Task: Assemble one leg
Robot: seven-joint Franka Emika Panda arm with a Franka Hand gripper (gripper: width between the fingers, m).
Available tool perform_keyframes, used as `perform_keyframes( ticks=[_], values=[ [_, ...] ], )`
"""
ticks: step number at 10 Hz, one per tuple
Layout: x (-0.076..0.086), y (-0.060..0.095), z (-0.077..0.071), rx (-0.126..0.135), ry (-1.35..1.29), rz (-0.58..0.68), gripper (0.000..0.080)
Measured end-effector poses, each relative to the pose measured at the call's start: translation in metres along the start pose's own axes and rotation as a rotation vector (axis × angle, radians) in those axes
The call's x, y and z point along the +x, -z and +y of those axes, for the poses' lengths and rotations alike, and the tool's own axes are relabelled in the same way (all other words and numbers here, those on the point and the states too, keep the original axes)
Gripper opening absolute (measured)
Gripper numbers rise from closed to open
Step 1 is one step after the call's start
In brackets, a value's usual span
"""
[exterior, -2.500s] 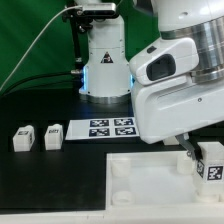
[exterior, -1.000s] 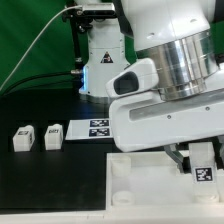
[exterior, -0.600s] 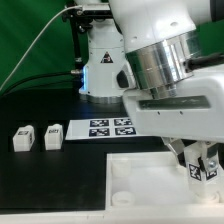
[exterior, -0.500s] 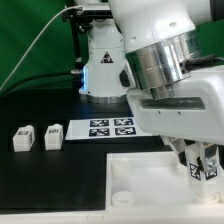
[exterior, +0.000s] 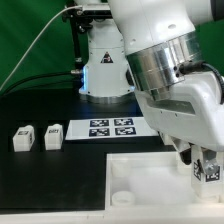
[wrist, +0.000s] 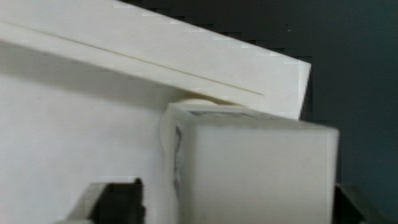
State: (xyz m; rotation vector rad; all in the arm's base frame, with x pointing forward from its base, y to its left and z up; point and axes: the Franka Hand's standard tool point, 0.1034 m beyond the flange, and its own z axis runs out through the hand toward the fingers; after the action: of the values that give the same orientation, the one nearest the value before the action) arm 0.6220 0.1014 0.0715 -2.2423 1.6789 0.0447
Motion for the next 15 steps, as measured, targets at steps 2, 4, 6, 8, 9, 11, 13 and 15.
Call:
perform_keyframes(
  ticks=[2,4,6,8,9,11,13,15],
  values=[
    [-0.009,0.002,0.000,-0.057,0.270,-0.029,0.0582],
    [-0.020,0.007,-0.004,-0.127,0.639,-0.067,0.0647],
    [-0.018,0.006,-0.003,-0.123,0.867,-0.081,0.0649],
    [-0.016,0.006,-0.004,-0.142,1.126,-0.075,0.0649],
    [-0.016,0.004,-0.006,-0.162,1.311,-0.060,0.0649],
    [-0.016,0.000,-0.004,-0.165,1.377,-0.063,0.0649],
    [-0.017,0.000,-0.004,-0.163,1.305,-0.058,0.0529],
    [-0.013,0.000,-0.003,-0.167,1.162,-0.043,0.0302]
  ],
)
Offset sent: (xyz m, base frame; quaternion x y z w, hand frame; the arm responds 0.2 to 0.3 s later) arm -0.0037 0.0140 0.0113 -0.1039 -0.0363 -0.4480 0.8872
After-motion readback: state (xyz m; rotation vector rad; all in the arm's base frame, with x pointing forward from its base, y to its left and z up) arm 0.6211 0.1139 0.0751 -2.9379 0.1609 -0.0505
